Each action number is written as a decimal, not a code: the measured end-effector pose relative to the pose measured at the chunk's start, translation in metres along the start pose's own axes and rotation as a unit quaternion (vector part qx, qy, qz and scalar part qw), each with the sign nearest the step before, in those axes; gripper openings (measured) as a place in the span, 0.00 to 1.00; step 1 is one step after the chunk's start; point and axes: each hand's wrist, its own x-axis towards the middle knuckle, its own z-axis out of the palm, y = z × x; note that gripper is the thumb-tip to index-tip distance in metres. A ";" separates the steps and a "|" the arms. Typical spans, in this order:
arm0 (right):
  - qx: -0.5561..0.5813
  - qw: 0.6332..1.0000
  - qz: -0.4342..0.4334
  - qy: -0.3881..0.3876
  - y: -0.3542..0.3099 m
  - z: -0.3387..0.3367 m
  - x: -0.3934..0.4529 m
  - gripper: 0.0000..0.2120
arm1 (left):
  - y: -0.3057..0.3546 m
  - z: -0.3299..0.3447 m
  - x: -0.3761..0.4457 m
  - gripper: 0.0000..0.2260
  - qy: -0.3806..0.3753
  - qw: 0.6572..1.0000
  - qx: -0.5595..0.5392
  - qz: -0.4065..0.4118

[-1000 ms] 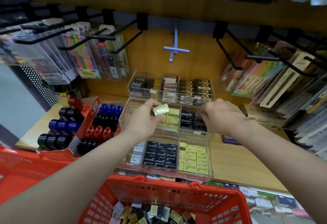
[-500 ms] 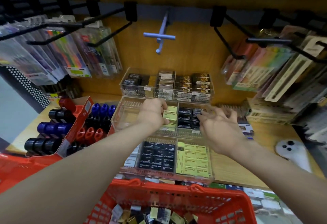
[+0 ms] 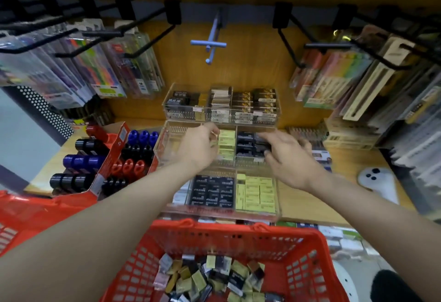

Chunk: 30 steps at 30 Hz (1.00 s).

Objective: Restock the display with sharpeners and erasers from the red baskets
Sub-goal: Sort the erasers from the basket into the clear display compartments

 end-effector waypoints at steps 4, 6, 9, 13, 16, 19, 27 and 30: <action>0.065 0.991 -0.056 0.102 -0.036 0.013 -0.063 0.10 | -0.003 -0.011 -0.079 0.07 -0.001 0.985 0.031 0.168; 0.026 0.999 -0.018 -0.025 -0.056 0.030 -0.094 0.09 | -0.006 -0.006 -0.117 0.08 -0.119 0.974 0.098 0.164; 0.012 0.982 0.053 -0.181 -0.062 0.067 -0.131 0.09 | -0.017 0.009 -0.159 0.09 -0.279 0.934 0.182 0.131; 0.042 0.954 0.160 -0.250 -0.036 0.112 -0.173 0.09 | -0.053 0.035 -0.196 0.08 -0.359 0.920 0.150 0.049; 0.029 0.941 0.208 -0.267 -0.008 0.138 -0.199 0.11 | -0.089 0.059 -0.218 0.10 -0.396 0.909 0.129 -0.001; 0.025 0.932 0.221 -0.286 0.017 0.165 -0.215 0.16 | -0.122 0.088 -0.233 0.13 -0.435 0.892 0.113 -0.047; -0.039 0.934 0.163 -0.316 0.039 0.243 -0.213 0.36 | -0.152 0.157 -0.235 0.22 -0.374 0.918 0.075 -0.105; -0.076 0.934 0.166 -0.308 0.047 0.265 -0.210 0.35 | -0.154 0.171 -0.234 0.22 -0.362 0.924 0.044 -0.112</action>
